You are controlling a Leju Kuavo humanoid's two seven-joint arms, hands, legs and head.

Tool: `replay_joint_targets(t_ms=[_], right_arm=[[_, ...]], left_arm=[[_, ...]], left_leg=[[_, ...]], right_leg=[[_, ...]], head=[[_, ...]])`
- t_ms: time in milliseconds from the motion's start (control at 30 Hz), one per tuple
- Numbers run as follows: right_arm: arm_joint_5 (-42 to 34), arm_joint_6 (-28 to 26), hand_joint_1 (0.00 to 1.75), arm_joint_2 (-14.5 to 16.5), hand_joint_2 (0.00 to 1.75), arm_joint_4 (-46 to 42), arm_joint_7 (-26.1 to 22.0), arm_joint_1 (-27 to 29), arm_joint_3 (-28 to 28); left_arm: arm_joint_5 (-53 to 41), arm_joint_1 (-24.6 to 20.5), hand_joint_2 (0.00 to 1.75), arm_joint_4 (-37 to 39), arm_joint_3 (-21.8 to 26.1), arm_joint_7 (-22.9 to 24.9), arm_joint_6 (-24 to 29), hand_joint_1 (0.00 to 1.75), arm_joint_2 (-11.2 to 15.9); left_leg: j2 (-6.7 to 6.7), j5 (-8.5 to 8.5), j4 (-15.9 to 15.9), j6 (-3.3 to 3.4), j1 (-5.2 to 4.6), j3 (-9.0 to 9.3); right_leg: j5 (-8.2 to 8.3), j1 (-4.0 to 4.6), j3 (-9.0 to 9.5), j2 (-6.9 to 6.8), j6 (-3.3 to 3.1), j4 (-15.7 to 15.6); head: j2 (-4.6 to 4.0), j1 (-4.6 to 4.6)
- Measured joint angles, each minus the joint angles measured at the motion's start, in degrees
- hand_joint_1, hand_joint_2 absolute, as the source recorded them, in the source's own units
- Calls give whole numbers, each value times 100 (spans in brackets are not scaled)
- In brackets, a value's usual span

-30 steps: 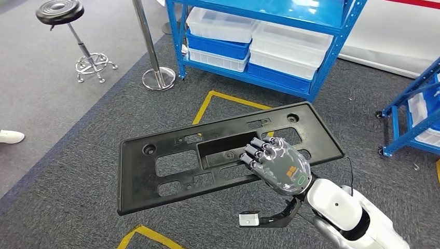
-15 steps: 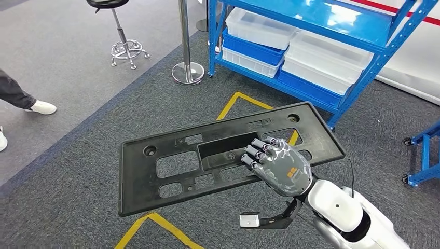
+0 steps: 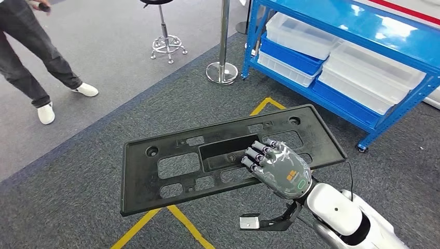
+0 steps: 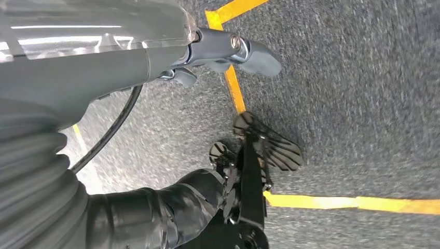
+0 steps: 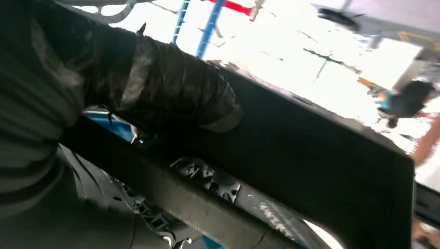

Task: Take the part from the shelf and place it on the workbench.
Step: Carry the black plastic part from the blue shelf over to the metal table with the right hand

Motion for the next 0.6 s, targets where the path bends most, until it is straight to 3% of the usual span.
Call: replay_joint_targets(t_ms=[67, 100, 200, 267, 333, 367, 433, 500, 533, 567, 600], right_arm=[[3, -2, 175, 1, 175, 3, 1, 24, 3], [4, -2, 175, 1, 175, 4, 1, 31, 4], [5, -2, 175, 1, 175, 3, 1, 30, 3], [10, -2, 175, 0, 175, 2, -3, 26, 2], [14, -2, 175, 0, 175, 1, -7, 18, 2], [14, -2, 175, 0, 175, 1, -6, 12, 1], [15, -2, 175, -1, 175, 1, -6, 13, 0], [15, -2, 175, -3, 175, 3, -6, 20, -1], [15, -2, 175, -4, 175, 8, -6, 26, -1], [15, -1, 175, -4, 175, 15, -6, 34, -1], [16, -1, 175, -4, 175, 23, -6, 40, -1]], left_arm=[[-17, -1, 175, -7, 1, -2, -1, 0, 1], [-23, 4, 175, -11, 1, -3, -1, 0, 2], [-27, 8, 175, -26, 2, -9, -7, 0, -1], [-28, 2, 175, -29, 3, -22, -16, 0, -8], [-29, 17, 175, -32, 9, -29, -21, 0, -9], [-29, 27, 175, -37, 14, -29, -21, 0, -6], [-29, 24, 175, -46, 23, -30, -21, 0, -1], [-29, 12, 175, -52, 25, -34, -21, 0, 0], [-29, 9, 175, -52, 25, -38, -20, 0, 0], [-29, 9, 175, -53, 26, -44, -20, 0, 0], [-29, 10, 175, -53, 27, -50, -19, 0, 0]], left_leg=[[96, -178, 537, -93, 66, -241], [123, -125, 541, -140, 100, -224], [341, 289, -372, -243, 169, 314], [419, 352, -694, -171, 152, 485], [317, 340, -679, -39, 125, 447], [266, 351, -691, 7, 124, 438], [168, 388, -727, 89, 128, 433], [67, 417, -745, 137, 111, 412], [4, 427, -745, 152, 93, 396], [-70, 435, -745, 164, 71, 385], [-147, 441, -744, 173, 49, 381]], right_leg=[[-30, -15, -9, -188, 40, 39], [-56, -35, -15, -275, 74, 73], [-197, -96, -45, -496, 235, 266], [-285, -87, -74, -601, 341, 388], [-304, -89, -69, -684, 407, 408], [-325, -108, -59, -671, 432, 416], [-533, -141, -146, -439, 459, 646], [-920, -137, -461, -124, 442, 1318], [-1068, -122, -651, -51, 423, 1696], [-1117, -101, -787, -15, 397, 1946], [-1051, -79, -831, 5, 359, 1996]], head=[[0, 1], [0, 1], [1, -2], [-1, 9], [-1, 21], [0, 21], [0, 24], [0, 26], [0, 26], [0, 27], [0, 26]])
